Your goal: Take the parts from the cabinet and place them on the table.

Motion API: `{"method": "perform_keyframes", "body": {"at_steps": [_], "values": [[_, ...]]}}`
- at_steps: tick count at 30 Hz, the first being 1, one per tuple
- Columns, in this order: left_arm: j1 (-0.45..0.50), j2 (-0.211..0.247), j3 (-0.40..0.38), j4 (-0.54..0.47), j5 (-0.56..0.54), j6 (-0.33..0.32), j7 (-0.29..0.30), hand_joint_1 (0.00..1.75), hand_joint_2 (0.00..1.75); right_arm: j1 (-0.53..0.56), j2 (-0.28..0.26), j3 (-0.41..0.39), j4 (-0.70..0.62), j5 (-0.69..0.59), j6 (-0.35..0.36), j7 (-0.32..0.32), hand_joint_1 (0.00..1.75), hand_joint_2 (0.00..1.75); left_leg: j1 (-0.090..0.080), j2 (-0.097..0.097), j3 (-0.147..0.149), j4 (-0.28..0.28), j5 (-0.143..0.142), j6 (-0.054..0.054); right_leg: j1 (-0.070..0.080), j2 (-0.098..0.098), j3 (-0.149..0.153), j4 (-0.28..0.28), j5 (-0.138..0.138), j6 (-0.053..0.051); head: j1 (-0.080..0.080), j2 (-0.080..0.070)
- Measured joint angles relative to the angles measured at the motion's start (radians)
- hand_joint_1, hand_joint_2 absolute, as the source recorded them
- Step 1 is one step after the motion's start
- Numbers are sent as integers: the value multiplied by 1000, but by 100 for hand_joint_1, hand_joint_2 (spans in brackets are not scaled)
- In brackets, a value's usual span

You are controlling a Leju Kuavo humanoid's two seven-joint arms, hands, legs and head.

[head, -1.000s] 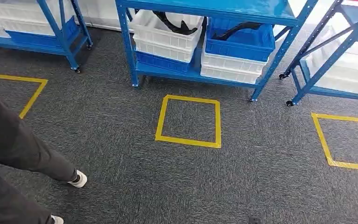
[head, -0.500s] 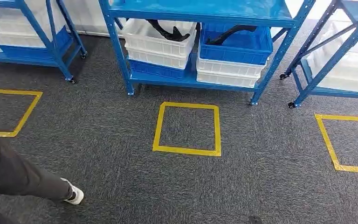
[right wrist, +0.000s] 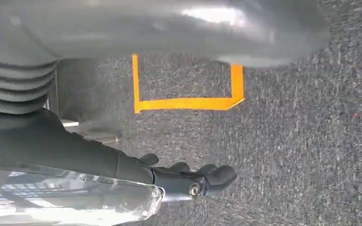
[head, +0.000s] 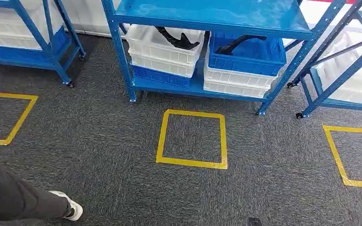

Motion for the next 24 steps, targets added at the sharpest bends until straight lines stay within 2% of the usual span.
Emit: {"method": "perform_keyframes", "body": {"at_steps": [1, 2, 3, 4, 5, 6, 7, 8, 9, 10, 11, 13, 14, 15, 16, 19, 20, 21, 22, 23, 24], "values": [[-1, -1, 0, 0, 0, -4, 0, 0, 0, 3, 0, 0, 0, -3, 0, 0, 0, 0, 0, 6, 30, 0, -19, -3, 0, -3, 1, -62, 56, 0, 7, 0], [-1, -2, 0, 0, 0, -5, 0, 0, 0, 3, -1, 1, 1, -8, 0, 0, 0, 0, 0, 13, 49, -1, -32, -5, 0, -10, 3, -120, 127, -2, 15, 0], [0, -2, 0, 0, 0, -7, 0, 0, 0, 3, -1, 1, 1, -10, -1, 0, 0, 0, 0, 21, 60, -2, -43, -9, 1, -27, 3, -174, 205, -6, 19, 0], [1, 0, 0, 0, 0, -8, 0, 0, 0, 7, -1, 1, 1, -11, 0, 0, 0, 0, -4, 31, 76, 0, -60, -16, 9, -68, -11, -200, 270, -12, 18, 0], [-1, 1, 0, 0, 0, -8, 0, 0, 0, 3, 1, 1, 0, -11, 0, 0, 0, 0, -8, 34, 78, 0, -67, -22, 16, -73, -12, -203, 228, -22, 19, 0], [-1, 1, 0, 0, 0, -9, 0, 0, 0, 0, 1, 1, -1, -11, 0, 0, 0, 0, -10, 45, 80, 0, -76, -29, 16, -69, -11, -198, 253, -32, 21, 0], [-2, 1, 0, 0, 0, -9, -1, 0, 0, 1, 2, 1, -1, -13, -1, 0, 0, 0, -10, 54, 97, 4, -84, -34, 14, -53, -11, -198, 252, -37, 9, 0], [-5, 1, 0, 0, 0, -9, -1, 0, 0, -1, 2, 2, -1, -12, -1, 0, 0, 0, -10, 60, 102, 2, -86, -37, 13, -42, -5, -199, 249, -40, 8, 0], [-7, 1, 0, 0, 0, -10, -1, 0, 0, -2, 2, 2, -1, -12, -1, 0, 0, 0, -8, 49, 103, 9, -90, -43, 8, -30, 4, -207, 249, -43, 6, 0], [-10, 0, 0, -1, 0, -10, -2, 0, 0, -3, 2, 2, -1, -13, -1, 0, 0, 0, -5, 4, 95, 35, -100, -46, 8, -26, 11, -211, 248, -45, 1, 0], [-12, 0, 1, -1, 0, -11, -3, 0, 0, -6, 2, 2, -1, -13, -1, 0, 0, 0, -3, -18, 56, 103, -128, -49, 8, -15, 15, -215, 247, -50, -8, 0], [-11, 1, 1, -1, 0, -11, -3, 0, 0, -9, 1, 1, -1, -13, -1, 0, 0, 0, -2, -24, -44, 254, -195, -51, 10, 5, 17, -215, 241, -58, -17, 0], [-10, 1, 1, -1, 0, -11, -2, 0, 0, -9, 1, 2, -1, -13, -1, 0, 0, 0, -2, -24, -88, 304, -206, -50, 12, 16, 20, -215, 238, -62, -22, 0], [-8, 2, 1, -1, 0, -11, -2, 0, 0, -8, 1, 2, -1, -13, -1, 0, 0, 0, -2, -24, -109, 307, -190, -48, 13, 27, 24, -214, 235, -63, -25, 0], [-7, 2, 1, -1, 0, -11, -2, 0, 0, -6, 1, 2, -1, -13, -1, 1, 0, 0, -3, -25, -112, 272, -143, -45, 15, 39, 31, -214, 230, -63, -27, 0], [-6, 3, 2, 0, 0, -16, -3, 0, 0, -4, 2, 2, -2, -9, 0, 0, 0, 0, -7, -43, -71, 74, 24, -28, 14, 55, 46, -215, 219, -60, -32, 0], [-8, 4, 2, 0, 2, -19, -3, 0, 0, -3, 3, 3, -2, -6, -1, 0, 0, 0, -8, -46, -79, 67, -14, -25, 13, 64, 48, -212, 218, -57, -34, 0], [-10, 4, 2, 0, 2, -20, -4, 0, 0, -2, 3, 3, -2, -2, -1, 0, 0, 175, -11, -47, -78, 58, -13, -21, 13, 66, 41, -209, 215, -50, -39, 0], [-9, 4, 2, -1, 2, -21, -5, 0, 0, 0, 3, 4, -2, 0, -1, 1, 0, 175, -11, -47, -77, 56, 15, -17, 12, 66, 43, -210, 211, -44, -38, 0], [-6, 5, 2, 0, 3, -21, -5, 0, 0, 3, 3, 9, -1, 1, -1, 1, 0, 175, -10, -47, -73, 50, 13, -16, 13, 64, 50, -210, 204, -39, -37, 0], [-7, 5, 2, 0, 3, -22, -6, 0, 0, 2, 3, 11, -1, 1, -1, 1, 0, 175, -11, -48, -72, 51, 15, -18, 13, 63, 51, -213, 206, -46, -35, 0]]}}
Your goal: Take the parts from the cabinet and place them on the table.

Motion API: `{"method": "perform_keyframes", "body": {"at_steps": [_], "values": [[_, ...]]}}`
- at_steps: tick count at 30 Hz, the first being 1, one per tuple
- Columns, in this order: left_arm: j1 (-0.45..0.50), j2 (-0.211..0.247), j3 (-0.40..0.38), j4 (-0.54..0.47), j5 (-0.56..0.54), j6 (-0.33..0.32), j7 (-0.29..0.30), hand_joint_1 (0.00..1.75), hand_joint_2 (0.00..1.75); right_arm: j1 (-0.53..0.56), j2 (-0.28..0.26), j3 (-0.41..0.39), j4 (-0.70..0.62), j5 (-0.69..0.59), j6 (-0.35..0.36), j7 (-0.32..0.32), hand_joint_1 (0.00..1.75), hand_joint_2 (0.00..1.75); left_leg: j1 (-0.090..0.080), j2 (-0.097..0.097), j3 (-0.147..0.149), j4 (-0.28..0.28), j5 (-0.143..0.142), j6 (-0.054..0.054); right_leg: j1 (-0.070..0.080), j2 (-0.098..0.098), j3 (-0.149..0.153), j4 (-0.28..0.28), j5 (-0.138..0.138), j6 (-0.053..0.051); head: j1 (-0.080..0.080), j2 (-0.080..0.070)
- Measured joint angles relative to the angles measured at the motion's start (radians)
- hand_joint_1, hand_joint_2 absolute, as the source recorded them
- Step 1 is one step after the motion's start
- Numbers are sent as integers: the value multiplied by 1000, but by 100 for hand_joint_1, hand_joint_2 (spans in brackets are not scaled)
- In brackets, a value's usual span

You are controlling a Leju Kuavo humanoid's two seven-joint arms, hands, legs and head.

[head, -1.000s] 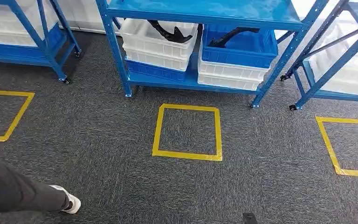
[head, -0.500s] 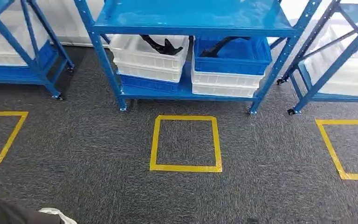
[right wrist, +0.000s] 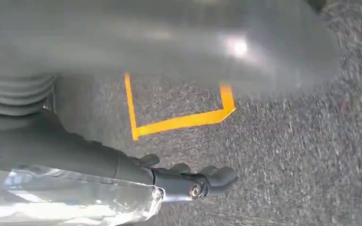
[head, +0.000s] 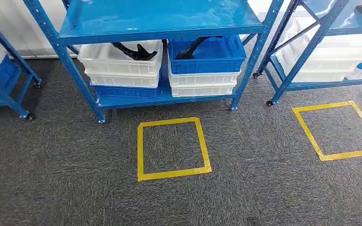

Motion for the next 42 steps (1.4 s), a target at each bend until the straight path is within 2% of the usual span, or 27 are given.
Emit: {"method": "perform_keyframes", "body": {"at_steps": [3, 10, 13, 23, 24, 28, 32, 42], "values": [[-1, -3, 0, 0, 0, -1, 2, 0, 0, -3, 2, 2, -1, 0, 0, 3, 0, 175, -2, -1, 1, -1, 0, 1, -2, -2, 5, -5, -1, 0, 1, 0], [-1, -6, 0, 0, -3, -2, 11, 0, 0, -6, 1, 8, -1, -3, 11, 29, 0, 175, -3, 3, 4, -1, -4, 10, -2, -2, 14, -16, -1, 1, 6, 0], [-1, -6, 0, 0, -3, -2, 11, 0, 0, -6, 1, 8, -1, -3, 11, 29, 0, 175, -3, 4, 4, 0, -6, 13, -2, -1, 15, -18, -1, 9, 6, 0], [-1, -6, 0, 0, -3, -2, 11, 0, 0, -6, 2, 16, -1, -3, 11, 30, 0, 175, -3, 7, 8, -1, -7, 15, -2, 0, 18, -19, -1, 16, 6, 0], [-1, -6, 0, 0, -3, -2, 11, 0, 175, -6, 2, 16, -1, -3, 11, 30, 0, 175, -2, 7, 9, -1, -7, 15, -2, 0, 18, -19, -1, 16, 6, 0], [-1, -6, 0, 0, -9, -1, 13, 0, 175, -6, 2, 17, -1, -10, 11, 24, 0, 175, -2, 7, 9, -1, -7, 15, -2, 0, 18, -19, -1, 16, 6, 0], [3, -6, 6, 0, -40, -6, 37, 0, 175, -1, 2, 17, -3, -7, 43, 16, 0, 175, -2, 8, 10, -2, -7, 15, -2, 0, 19, -19, -1, 16, 6, 0], [38, -5, 109, -10, -245, -27, 66, 0, 175, 37, 13, -4, -12, 123, 122, -16, 0, 175, -2, 8, 11, -3, -7, 15, -2, 0, 19, -19, -2, 16, 6, 0]]}}
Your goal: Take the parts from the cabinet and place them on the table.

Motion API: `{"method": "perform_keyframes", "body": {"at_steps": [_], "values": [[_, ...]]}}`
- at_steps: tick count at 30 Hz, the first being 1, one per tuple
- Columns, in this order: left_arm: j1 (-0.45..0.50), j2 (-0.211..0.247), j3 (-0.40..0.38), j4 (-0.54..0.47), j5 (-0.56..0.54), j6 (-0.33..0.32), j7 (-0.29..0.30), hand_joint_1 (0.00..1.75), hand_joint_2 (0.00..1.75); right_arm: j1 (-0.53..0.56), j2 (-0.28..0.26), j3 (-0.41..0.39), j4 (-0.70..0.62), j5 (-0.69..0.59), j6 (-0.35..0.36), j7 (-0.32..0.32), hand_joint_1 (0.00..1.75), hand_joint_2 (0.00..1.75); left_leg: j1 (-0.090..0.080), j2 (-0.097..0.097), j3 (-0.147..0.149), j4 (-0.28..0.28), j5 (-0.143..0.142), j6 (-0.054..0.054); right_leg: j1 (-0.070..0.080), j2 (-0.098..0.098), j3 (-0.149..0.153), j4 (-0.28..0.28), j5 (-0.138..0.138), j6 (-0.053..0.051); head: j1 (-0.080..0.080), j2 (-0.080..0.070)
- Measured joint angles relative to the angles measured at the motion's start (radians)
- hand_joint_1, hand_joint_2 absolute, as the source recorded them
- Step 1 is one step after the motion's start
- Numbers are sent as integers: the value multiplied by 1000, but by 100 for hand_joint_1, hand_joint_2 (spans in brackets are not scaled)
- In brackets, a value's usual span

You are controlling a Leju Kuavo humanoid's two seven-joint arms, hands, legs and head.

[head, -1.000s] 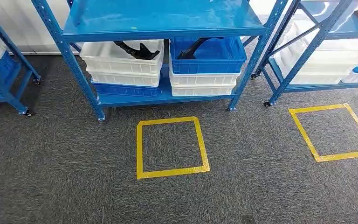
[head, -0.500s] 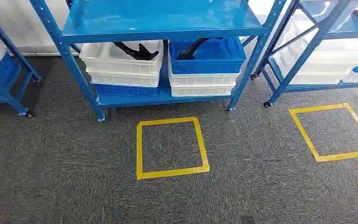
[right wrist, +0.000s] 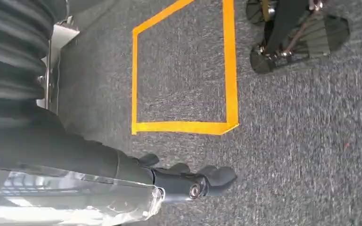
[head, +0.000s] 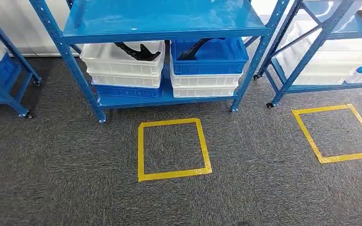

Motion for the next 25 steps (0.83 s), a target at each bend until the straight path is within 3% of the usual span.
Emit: {"method": "perform_keyframes", "body": {"at_steps": [8, 9, 10, 11, 16, 18, 19, 22, 24, 25], "values": [[39, 3, 117, -16, -168, -16, 19, 0, 175, 34, 10, -50, -15, 110, 61, -29, 0, 175, 0, 1, 1, 0, 0, 0, 0, 0, 1, 0, 0, 0, 0, 0], [44, 3, 133, -18, -186, -19, 20, 0, 0, 39, 11, -56, -17, 122, 68, -31, 0, 0, 0, 1, 1, 0, 0, 0, 0, 0, 1, 0, 0, 0, 0, 0], [51, 4, 155, -22, -210, -20, 21, 0, 0, 44, 13, -68, -18, 135, 75, -35, 0, 0, 0, 1, 1, 0, 0, 0, 0, 0, 1, 0, 0, 0, 0, 0], [55, 5, 174, -26, -229, -23, 23, 0, 175, 49, 15, -79, -22, 150, 83, -39, 0, 175, 0, 1, 1, 0, 0, 0, 0, 0, 1, 0, 0, 0, 0, 0], [73, 7, 263, -40, -317, -35, 56, 0, 175, 67, 24, -121, -35, 199, 142, -65, 0, 175, 0, 1, 2, -1, 0, 0, 0, 0, 1, 0, 0, 0, 0, 0], [66, 10, 272, -42, -493, -53, 72, 0, 175, 65, 22, -124, -35, 378, 256, -108, 0, 175, 0, 1, 2, -1, 0, 0, 0, 0, 1, 0, 0, 0, 0, 0], [60, 11, 276, -44, -553, -52, 74, 0, 175, 59, 22, -125, -35, 442, 251, -108, 0, 175, 0, 1, 2, -1, 0, 0, 0, 0, 3, 0, 0, 0, 1, 0], [53, 11, 280, -50, -665, -49, 75, 0, 175, 52, 23, -125, -35, 410, 229, -98, 0, 175, 0, 1, 3, -1, 0, 0, 0, 1, 3, 0, 0, 0, 1, 0], [52, 7, 280, -50, -598, -48, 76, 0, 175, 48, 25, -125, -35, 306, 205, -90, 0, 175, 0, 2, 3, -1, 0, 0, 0, 1, 4, 0, 0, 0, 2, 0], [52, 8, 280, -50, -594, -51, 79, 0, 175, 48, 24, -125, -35, 323, 219, -97, 0, 175, 0, 2, 4, -1, 0, 0, 0, 1, 3, 0, 0, 0, 2, 0]]}}
